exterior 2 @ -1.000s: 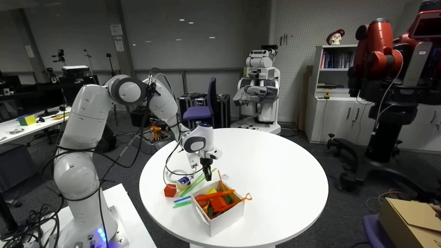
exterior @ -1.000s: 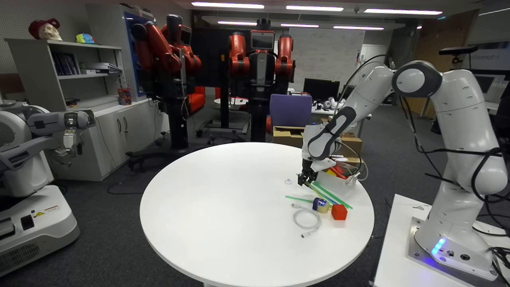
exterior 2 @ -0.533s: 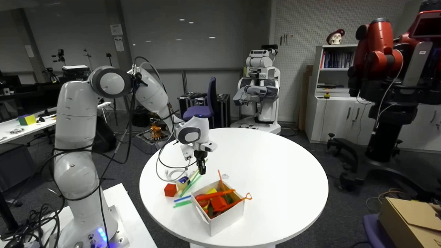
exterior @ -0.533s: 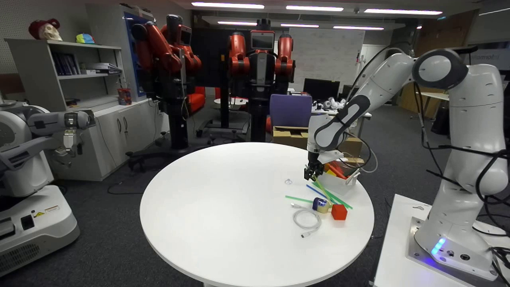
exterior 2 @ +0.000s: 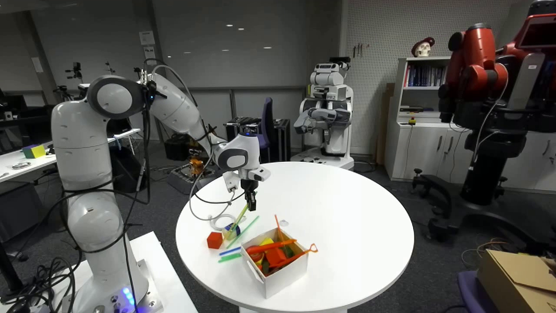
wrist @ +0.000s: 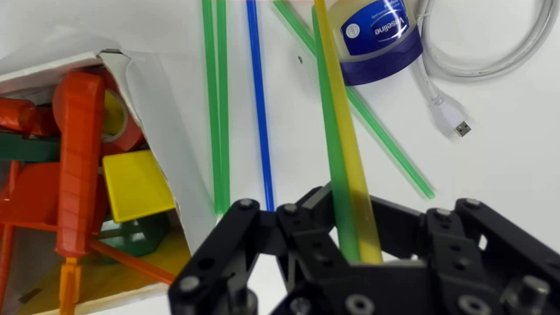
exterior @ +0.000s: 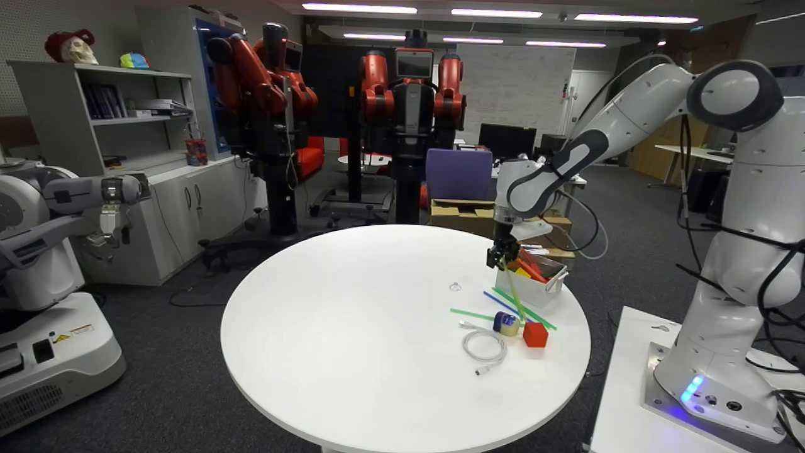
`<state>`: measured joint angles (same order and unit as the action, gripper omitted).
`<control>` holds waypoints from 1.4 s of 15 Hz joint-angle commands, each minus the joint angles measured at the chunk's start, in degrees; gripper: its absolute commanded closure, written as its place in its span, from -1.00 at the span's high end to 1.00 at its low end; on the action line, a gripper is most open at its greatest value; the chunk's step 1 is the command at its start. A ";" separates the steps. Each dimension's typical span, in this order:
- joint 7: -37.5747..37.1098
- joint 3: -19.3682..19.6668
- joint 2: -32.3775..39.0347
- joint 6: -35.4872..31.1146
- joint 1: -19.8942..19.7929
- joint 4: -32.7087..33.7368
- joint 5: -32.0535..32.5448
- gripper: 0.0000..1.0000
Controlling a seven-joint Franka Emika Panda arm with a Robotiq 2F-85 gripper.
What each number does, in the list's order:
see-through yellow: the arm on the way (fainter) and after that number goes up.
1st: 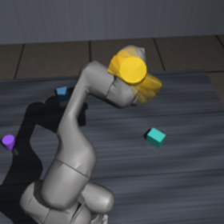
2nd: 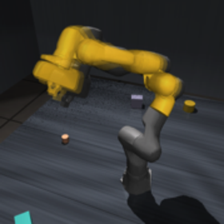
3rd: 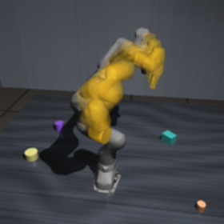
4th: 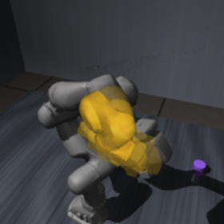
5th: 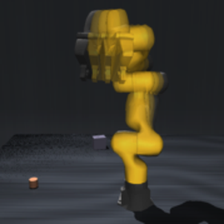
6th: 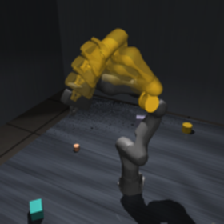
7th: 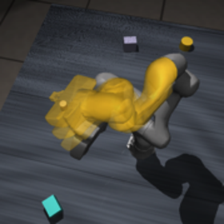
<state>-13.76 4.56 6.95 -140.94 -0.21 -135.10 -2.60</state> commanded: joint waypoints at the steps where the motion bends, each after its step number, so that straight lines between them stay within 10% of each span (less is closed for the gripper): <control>1: 0.70 0.05 -4.65 2.28 -1.10 -2.25 0.82 -1.00; 21: -1.89 1.38 -3.25 21.89 -2.42 8.34 12.29 -1.00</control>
<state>-14.26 6.02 4.51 -123.94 -2.01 -130.18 7.86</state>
